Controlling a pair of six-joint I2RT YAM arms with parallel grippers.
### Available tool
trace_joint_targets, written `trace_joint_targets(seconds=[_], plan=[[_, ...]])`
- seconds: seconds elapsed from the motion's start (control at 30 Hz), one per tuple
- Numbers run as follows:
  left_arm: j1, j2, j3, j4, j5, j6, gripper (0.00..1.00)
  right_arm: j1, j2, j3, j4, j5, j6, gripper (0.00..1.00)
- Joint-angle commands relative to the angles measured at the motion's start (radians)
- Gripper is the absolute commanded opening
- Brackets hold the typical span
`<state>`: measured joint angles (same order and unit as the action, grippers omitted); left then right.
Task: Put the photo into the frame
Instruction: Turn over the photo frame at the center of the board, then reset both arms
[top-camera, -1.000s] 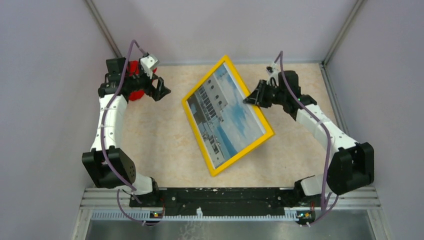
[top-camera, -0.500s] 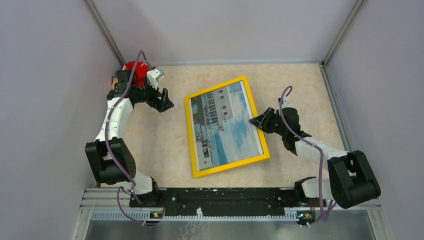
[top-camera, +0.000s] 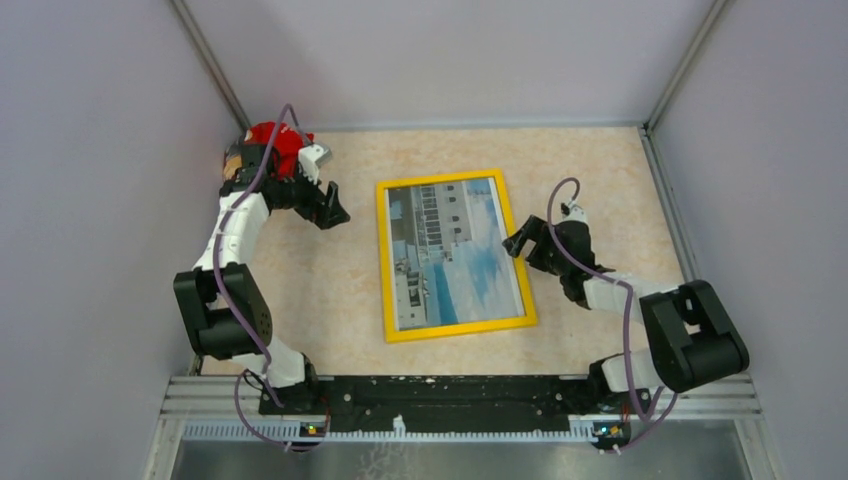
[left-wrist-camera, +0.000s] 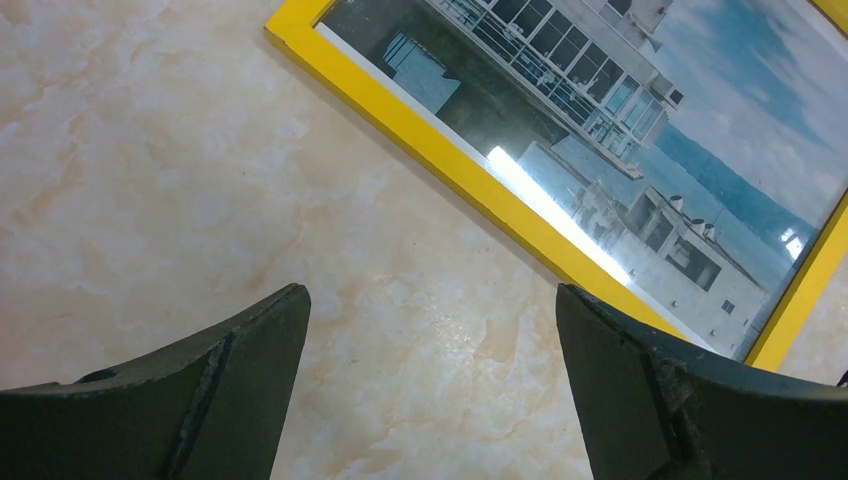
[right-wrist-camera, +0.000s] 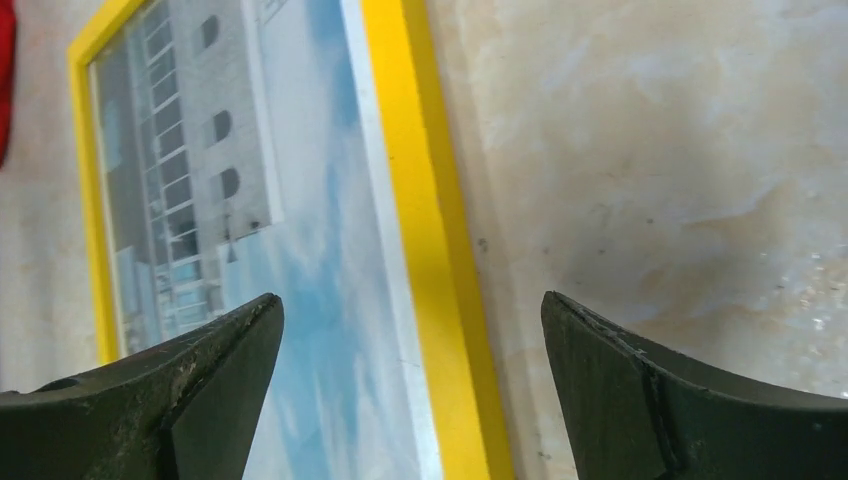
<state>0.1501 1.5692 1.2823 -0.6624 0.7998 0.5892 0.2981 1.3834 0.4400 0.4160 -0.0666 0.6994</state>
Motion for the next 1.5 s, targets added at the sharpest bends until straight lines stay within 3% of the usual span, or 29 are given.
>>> trace_joint_targets(seconds=[0.0, 0.2, 0.37, 0.47, 0.67, 0.8, 0.87, 1.0, 1.1, 1.2, 1.27, 1.3, 1.33, 1.47], plan=[[0.007, 0.006, -0.015, 0.022, 0.036, 0.0, 0.99, -0.003, -0.051, 0.034, -0.072, 0.129, -0.085, 0.99], [0.007, -0.008, -0.09, 0.183, -0.006, -0.119, 0.99, -0.004, -0.185, 0.078, -0.202, 0.444, -0.146, 0.99], [0.006, -0.054, -0.325, 0.596, -0.169, -0.367, 0.99, -0.005, -0.222, 0.062, -0.105, 0.732, -0.327, 0.99], [0.006, -0.06, -0.489, 0.839, -0.22, -0.427, 0.99, -0.013, -0.204, 0.024, 0.023, 0.88, -0.437, 0.99], [0.006, -0.094, -0.84, 1.455, -0.202, -0.501, 0.99, -0.17, -0.197, -0.058, 0.113, 0.859, -0.373, 0.99], [0.006, -0.058, -0.998, 1.771, -0.157, -0.506, 0.99, -0.278, -0.211, -0.2, 0.319, 0.846, -0.327, 0.99], [0.004, -0.027, -1.045, 1.939, -0.149, -0.51, 0.99, -0.322, -0.199, -0.26, 0.448, 0.758, -0.333, 0.99], [-0.009, -0.046, -1.044, 1.892, -0.213, -0.513, 0.99, -0.324, -0.106, -0.296, 0.645, 0.647, -0.418, 0.99], [-0.05, -0.03, -1.047, 1.875, -0.323, -0.505, 0.99, -0.321, -0.076, -0.281, 0.675, 0.519, -0.484, 0.99], [-0.086, 0.034, -1.037, 1.951, -0.368, -0.48, 0.99, -0.304, -0.033, -0.292, 0.762, 0.379, -0.573, 0.99], [-0.092, 0.009, -1.02, 1.871, -0.379, -0.477, 0.99, -0.304, 0.092, -0.33, 0.977, 0.313, -0.619, 0.99], [-0.092, 0.002, -1.015, 1.848, -0.38, -0.475, 0.99, -0.28, 0.079, -0.346, 0.999, 0.342, -0.628, 0.99], [-0.09, -0.001, -1.016, 1.848, -0.38, -0.473, 0.99, -0.267, 0.041, -0.332, 0.883, 0.382, -0.607, 0.99], [-0.092, -0.003, -1.019, 1.855, -0.38, -0.473, 0.99, -0.245, 0.058, -0.268, 0.791, 0.419, -0.614, 0.99]])
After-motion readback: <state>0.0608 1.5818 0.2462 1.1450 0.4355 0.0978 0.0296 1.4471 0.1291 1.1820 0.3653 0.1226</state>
